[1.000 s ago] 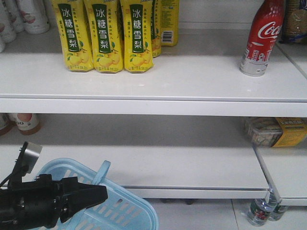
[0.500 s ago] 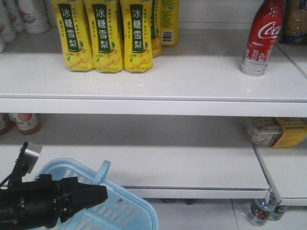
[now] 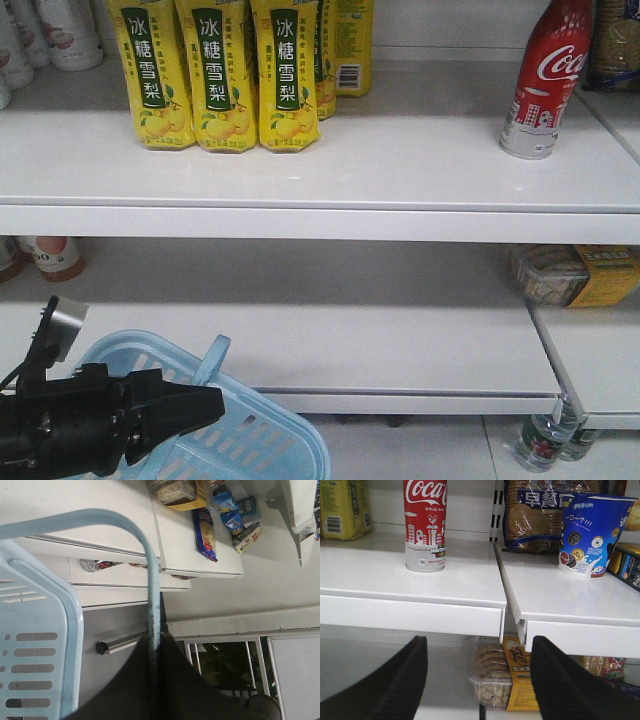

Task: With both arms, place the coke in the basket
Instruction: 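Raise the open right gripper to the red Coca-Cola bottle on the shelf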

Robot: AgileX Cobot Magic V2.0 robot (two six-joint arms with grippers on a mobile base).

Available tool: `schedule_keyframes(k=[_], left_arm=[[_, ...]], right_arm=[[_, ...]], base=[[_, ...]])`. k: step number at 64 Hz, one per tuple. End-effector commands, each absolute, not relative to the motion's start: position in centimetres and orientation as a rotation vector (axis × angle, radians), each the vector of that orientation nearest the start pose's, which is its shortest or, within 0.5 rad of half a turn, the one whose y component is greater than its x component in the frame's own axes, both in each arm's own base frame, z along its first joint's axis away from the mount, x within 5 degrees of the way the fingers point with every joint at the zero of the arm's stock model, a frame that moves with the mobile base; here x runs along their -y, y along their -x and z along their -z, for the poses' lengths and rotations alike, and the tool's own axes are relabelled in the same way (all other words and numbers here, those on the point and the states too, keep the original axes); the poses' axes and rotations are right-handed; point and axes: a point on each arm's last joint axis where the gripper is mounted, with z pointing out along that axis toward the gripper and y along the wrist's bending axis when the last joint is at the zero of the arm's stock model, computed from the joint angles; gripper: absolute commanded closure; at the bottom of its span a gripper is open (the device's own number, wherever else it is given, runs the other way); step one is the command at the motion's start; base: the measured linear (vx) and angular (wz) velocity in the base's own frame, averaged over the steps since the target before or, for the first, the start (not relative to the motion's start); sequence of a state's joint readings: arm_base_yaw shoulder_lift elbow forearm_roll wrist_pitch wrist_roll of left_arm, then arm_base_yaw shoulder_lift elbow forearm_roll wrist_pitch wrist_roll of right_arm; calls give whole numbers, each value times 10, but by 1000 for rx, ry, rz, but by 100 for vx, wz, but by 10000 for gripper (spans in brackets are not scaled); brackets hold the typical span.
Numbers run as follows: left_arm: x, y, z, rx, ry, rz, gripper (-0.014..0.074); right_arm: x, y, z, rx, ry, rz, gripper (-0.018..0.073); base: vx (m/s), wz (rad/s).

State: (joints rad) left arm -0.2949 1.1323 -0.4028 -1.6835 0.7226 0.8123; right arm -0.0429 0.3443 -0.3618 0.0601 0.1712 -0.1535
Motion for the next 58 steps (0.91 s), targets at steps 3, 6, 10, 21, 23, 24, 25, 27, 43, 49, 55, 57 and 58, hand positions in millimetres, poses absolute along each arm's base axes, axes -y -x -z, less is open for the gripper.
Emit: schedule_keyframes(k=[3, 6, 10, 21, 23, 24, 25, 27, 43, 49, 55, 57, 58], left_arm=[[115, -164, -246, -2203, 256, 1552, 602], [115, -164, -246, -2203, 256, 1552, 602], [115, -164, -246, -2203, 256, 1552, 602], [115, -164, -246, -2203, 256, 1552, 602], [115, -164, -246, -2203, 256, 1552, 602], [115, -164, -246, -2203, 256, 1552, 602], [115, -164, -246, -2203, 256, 1552, 602], [115, -164, -246, -2203, 256, 1552, 602], [115, -164, -246, -2203, 256, 1552, 602], [115, -164, -246, -2203, 257, 1553, 602], [115, -164, -246, -2203, 257, 1553, 602], [115, -164, -246, -2203, 257, 1553, 602], [115, -164, -246, -2203, 257, 1553, 602]], right_arm=[[3, -86, -314, -1542, 55, 115, 107], [3, -86, -314, -1541, 53, 113, 107], [3, -86, -314, -1541, 47, 107, 107], [3, -86, -315, -1531, -29, 24, 107], [3, -86, -315, -1530, -37, 14, 107], [3, -86, -315, -1529, -39, 12, 107], [3, -86, -315, -1527, -42, 8, 107], [3, -86, -316, -1519, -50, 0, 107], [-1, -97, -347, -1465, 30, 17, 107], [-6, -110, -361, -1475, 79, 3, 102], [-12, -125, -373, -1486, 118, -22, 83], [-14, -131, -379, -1482, 135, -28, 76], [-15, -134, -381, -1482, 141, -29, 72]], base=[[0, 0], [0, 0], [0, 0], [0, 0], [0, 0], [0, 0], [0, 0], [0, 0], [0, 0], [0, 0], [0, 0], [0, 0], [0, 0]])
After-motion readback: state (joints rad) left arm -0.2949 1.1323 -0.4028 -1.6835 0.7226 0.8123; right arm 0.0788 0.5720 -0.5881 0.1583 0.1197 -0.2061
